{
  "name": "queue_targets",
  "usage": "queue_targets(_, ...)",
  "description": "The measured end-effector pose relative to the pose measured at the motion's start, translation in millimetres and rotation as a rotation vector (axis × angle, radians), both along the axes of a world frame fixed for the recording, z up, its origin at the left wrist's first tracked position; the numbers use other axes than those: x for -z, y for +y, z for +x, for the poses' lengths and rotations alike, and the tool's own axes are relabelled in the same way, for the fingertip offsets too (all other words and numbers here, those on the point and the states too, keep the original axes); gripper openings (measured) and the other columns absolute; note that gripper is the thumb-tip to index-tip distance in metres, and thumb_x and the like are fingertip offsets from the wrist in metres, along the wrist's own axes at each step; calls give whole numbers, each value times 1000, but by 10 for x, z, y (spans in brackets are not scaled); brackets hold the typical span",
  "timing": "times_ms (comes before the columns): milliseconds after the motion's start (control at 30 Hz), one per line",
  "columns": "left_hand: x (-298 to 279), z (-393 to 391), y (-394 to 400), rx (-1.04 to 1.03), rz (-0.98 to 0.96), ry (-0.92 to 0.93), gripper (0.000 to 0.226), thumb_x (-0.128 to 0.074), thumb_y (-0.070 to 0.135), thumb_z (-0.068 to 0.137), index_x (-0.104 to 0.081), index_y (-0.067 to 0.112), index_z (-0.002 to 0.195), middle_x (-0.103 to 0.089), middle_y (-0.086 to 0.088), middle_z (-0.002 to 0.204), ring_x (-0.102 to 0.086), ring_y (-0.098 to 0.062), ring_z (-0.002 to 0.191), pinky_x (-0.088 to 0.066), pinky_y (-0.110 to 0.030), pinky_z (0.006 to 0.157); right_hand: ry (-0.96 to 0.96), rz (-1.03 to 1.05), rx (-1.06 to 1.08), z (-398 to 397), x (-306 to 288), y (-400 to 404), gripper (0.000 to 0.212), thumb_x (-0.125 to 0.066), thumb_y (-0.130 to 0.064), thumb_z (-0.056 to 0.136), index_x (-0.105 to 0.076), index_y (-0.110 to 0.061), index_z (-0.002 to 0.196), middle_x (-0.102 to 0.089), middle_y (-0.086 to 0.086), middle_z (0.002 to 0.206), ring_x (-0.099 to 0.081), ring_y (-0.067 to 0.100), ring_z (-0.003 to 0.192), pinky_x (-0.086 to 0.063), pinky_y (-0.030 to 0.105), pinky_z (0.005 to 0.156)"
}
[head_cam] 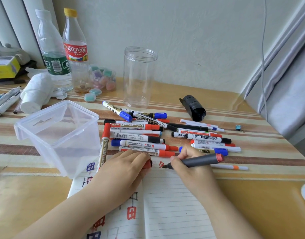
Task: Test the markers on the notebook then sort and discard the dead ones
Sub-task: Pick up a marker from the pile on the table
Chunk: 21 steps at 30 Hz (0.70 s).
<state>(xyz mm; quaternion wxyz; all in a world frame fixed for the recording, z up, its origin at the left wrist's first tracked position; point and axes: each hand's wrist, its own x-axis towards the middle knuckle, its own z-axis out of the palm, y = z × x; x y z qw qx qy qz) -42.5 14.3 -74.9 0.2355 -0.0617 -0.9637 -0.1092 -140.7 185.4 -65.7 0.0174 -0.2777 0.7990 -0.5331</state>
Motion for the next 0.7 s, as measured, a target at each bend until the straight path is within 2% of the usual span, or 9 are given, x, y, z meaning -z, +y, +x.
queue_targets(133, 13, -3, 3, 6, 26, 5, 24, -31, 33, 89, -52, 21, 92, -63, 10, 79, -60, -12, 73, -45, -20, 61, -40, 14, -19, -3, -11, 3, 30, -65, -6, 80, -41, -1, 61, -39, -10, 44, -35, 4, 45, -29, 14, 44)
queue_targets(200, 10, 0, 4, 5, 47, -2, 39, -17, 37, 97, -52, 21, 95, -64, 11, 82, -61, -11, 75, -47, -20, 62, -49, -5, -18, 3, -11, 7, 31, -64, -5, 80, -40, 0, 62, -38, -9, 44, -33, 5, 45, -28, 14, 45)
queue_targets(300, -9, 3, 12, 10, 82, -9, 50, -8, 42, 97, -51, 19, 106, -67, 8, 88, -64, -13, 81, -49, -20, 66, -40, 1, -32, 28, -23, -2, 28, -62, -15, 74, -42, 0, 62, -43, 7, 51, -36, 7, 47, -31, 16, 46)
queue_targets(333, -14, 8, 14, 13, 95, -13, 48, -10, 42, 97, -50, 18, 108, -67, 6, 88, -64, -14, 80, -50, -21, 66, -42, 5, -30, 27, -21, -2, 28, -63, -13, 75, -42, 0, 62, -43, 8, 52, -36, 7, 47, -30, 16, 46)
queue_targets(433, -1, 22, 8, 9, 122, 2, 35, -29, 40, 94, -46, 13, 107, -65, 4, 82, -62, -15, 67, -48, -22, 59, -55, -28, 11, 4, -10, 10, 31, -63, -1, 79, -41, -5, 59, -38, -8, 45, -33, 4, 44, -28, 15, 44)
queue_targets(567, -39, 33, 6, 9, 150, 3, 21, -36, 37, 87, -41, 19, 97, -61, 6, 76, -55, -11, 62, -43, -21, 53, -100, -187, 16, 3, -82, 37, 28, -63, -21, 76, -44, -15, 57, -44, -7, 45, -39, 6, 46, -35, 20, 50)
queue_targets(633, -104, 46, 16, 16, 223, -6, 16, -37, 39, 87, -40, 26, 95, -58, 9, 80, -49, -5, 69, -41, -19, 57, -139, -275, -21, 20, -199, 51, 27, -62, -27, 74, -44, -19, 55, -45, -4, 44, -41, 6, 44, -38, 17, 51)
queue_targets(700, -182, 48, 18, 27, 344, -37, 12, -41, 40, 88, -37, 33, 97, -57, 11, 88, -49, -4, 78, -45, -23, 66, -152, -317, -81, 46, -331, 61, 27, -63, -33, 72, -45, -21, 55, -44, -3, 43, -40, 5, 44, -38, 12, 52)
